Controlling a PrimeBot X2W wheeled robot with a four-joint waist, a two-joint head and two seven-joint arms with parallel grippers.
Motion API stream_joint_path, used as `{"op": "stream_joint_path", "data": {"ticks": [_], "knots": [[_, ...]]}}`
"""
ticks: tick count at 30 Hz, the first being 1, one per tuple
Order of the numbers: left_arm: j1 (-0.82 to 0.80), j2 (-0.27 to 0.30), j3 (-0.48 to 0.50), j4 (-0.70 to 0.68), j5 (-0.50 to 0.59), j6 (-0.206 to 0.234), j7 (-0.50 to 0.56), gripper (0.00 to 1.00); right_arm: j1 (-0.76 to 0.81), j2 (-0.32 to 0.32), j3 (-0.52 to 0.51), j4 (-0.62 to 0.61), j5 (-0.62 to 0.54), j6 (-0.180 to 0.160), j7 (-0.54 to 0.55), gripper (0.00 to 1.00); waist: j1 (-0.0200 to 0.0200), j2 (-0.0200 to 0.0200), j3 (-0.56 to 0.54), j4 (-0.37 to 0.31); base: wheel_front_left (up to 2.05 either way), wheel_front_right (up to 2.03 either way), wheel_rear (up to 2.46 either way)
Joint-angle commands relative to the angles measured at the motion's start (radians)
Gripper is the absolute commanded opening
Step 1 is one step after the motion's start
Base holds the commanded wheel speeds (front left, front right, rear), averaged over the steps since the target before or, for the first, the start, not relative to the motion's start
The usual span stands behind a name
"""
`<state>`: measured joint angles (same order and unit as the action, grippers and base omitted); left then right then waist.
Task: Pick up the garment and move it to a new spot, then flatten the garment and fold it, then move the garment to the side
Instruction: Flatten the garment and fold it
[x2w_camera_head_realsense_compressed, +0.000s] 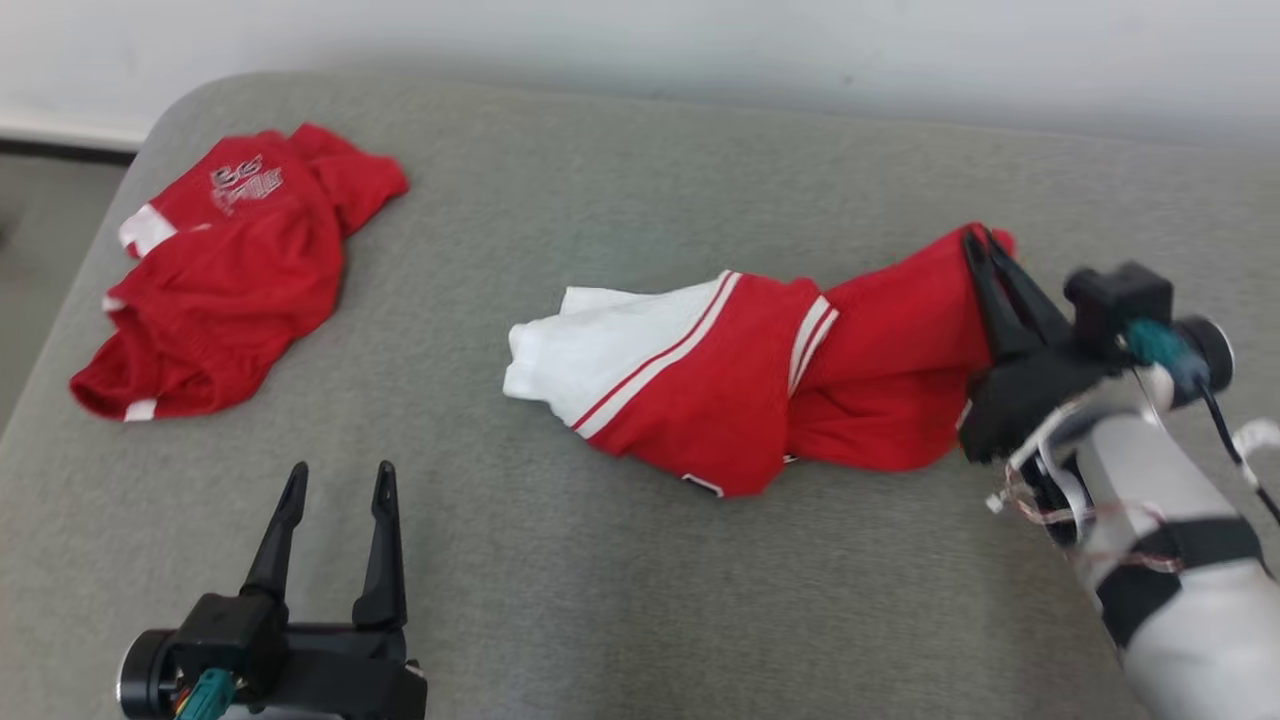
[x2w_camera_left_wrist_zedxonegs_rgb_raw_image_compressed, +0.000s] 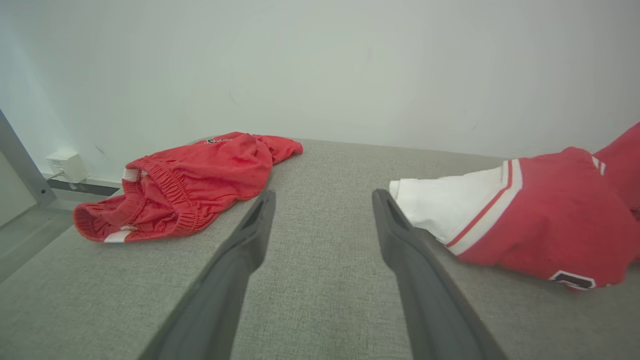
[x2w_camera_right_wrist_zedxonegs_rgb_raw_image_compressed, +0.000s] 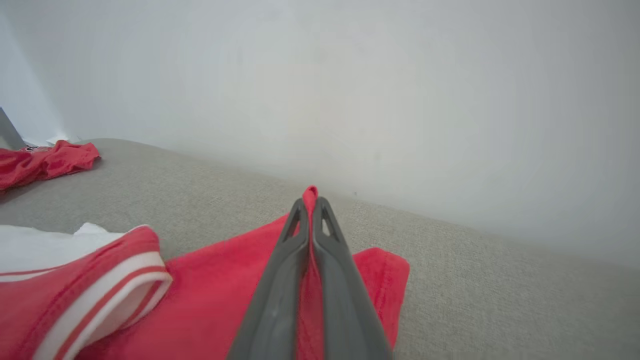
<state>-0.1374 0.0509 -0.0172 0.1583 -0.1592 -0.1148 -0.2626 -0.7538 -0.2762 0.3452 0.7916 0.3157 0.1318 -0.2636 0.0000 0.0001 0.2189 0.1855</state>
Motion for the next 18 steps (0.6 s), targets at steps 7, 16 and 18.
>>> {"op": "stream_joint_path", "data": {"ticks": [7, 16, 18], "knots": [[0.042, -0.001, 0.022, -0.005, 0.016, -0.006, -0.003, 1.0, 0.233, -0.044, -0.077, -0.31, 0.004, -0.002, -0.001, 0.0, 0.0, -0.0001, -0.079, -0.109, 0.0, 0.0, 0.0], [0.077, 0.0, 0.034, -0.007, 0.017, -0.01, -0.003, 1.0, 0.574, -0.033, -0.19, -0.585, -0.008, -0.002, -0.001, 0.0, 0.0, -0.0001, -0.115, -0.145, 0.0, 0.0, 0.0], [0.079, 0.0, 0.03, -0.005, 0.017, -0.011, -0.003, 1.0, 0.64, -0.02, -0.218, -0.613, -0.008, -0.002, -0.001, 0.0, 0.0, -0.0001, -0.121, -0.144, 0.0, 0.0, 0.0]]}}
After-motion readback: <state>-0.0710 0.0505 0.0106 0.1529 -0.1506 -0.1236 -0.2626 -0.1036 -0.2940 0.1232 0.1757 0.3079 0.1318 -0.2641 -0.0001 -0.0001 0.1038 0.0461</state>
